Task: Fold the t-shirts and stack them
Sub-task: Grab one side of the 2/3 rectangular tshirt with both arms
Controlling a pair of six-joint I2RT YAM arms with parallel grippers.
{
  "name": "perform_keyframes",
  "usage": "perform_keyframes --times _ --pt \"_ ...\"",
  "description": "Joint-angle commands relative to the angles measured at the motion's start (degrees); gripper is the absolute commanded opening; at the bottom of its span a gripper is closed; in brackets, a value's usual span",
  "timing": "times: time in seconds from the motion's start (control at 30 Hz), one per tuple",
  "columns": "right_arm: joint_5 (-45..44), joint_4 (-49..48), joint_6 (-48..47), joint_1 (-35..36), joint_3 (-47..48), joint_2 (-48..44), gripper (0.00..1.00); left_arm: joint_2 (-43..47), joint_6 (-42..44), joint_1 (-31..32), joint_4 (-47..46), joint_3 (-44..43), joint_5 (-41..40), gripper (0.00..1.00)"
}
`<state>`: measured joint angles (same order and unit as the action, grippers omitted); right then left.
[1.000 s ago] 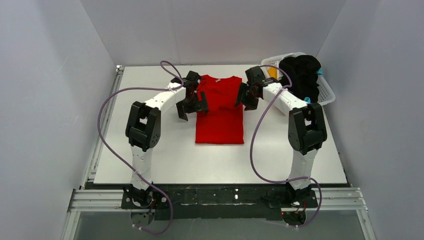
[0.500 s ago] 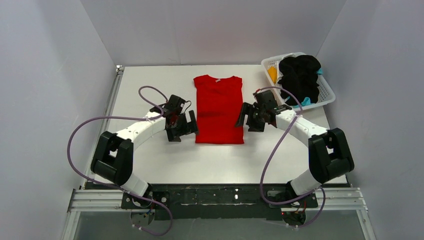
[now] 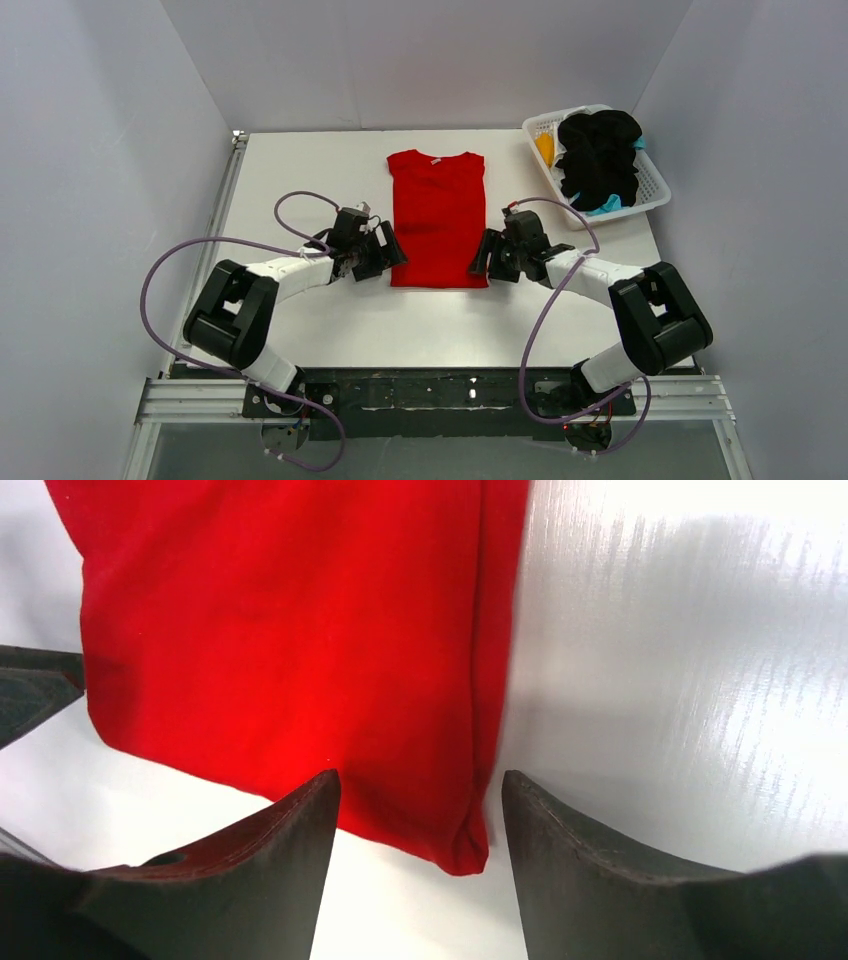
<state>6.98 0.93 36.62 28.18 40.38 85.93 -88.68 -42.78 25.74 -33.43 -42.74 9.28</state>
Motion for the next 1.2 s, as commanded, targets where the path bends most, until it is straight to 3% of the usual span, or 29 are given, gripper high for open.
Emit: perform_keyframes --times 0.0,0.2,0.37,0.6,0.83,0.93,0.97,1.17 --pt "-3.6 -7.9 1.0 1.1 -2.9 -1.5 0.67 -5.0 0.8 1.4 -2.1 3.9 -0.4 0.75" --pt "-3.8 -8.7 1.1 2.2 -4.6 -2.0 0.61 -4.1 5.3 4.5 -0.3 6.1 -2.8 0.62" --pt "-6.3 -7.8 0.2 3.2 -7.4 -5.6 0.61 -1.3 9.4 6.9 4.5 8.4 -6.0 0.59" --pt "-8.8 -8.7 -0.6 4.0 -10.1 -6.9 0.58 -2.9 8.8 8.9 2.4 11.0 -7.0 0.55" --pt "-9.9 -9.0 -1.1 5.7 -9.3 -4.9 0.50 -6.8 7.9 8.9 2.0 8.9 -7.9 0.38" --pt "-11.1 -8.9 -1.0 6.5 -9.7 -4.7 0.43 -6.9 7.5 9.0 1.0 9.7 -7.6 0.15" --pt "-11.2 -9.0 -1.0 6.6 -9.8 -4.5 0.37 -6.7 7.6 9.0 0.9 9.8 -7.5 0.03" --pt "-12.8 -8.7 -1.7 8.6 -8.8 -3.8 0.06 -2.7 8.6 10.0 1.3 11.9 -11.1 0.00"
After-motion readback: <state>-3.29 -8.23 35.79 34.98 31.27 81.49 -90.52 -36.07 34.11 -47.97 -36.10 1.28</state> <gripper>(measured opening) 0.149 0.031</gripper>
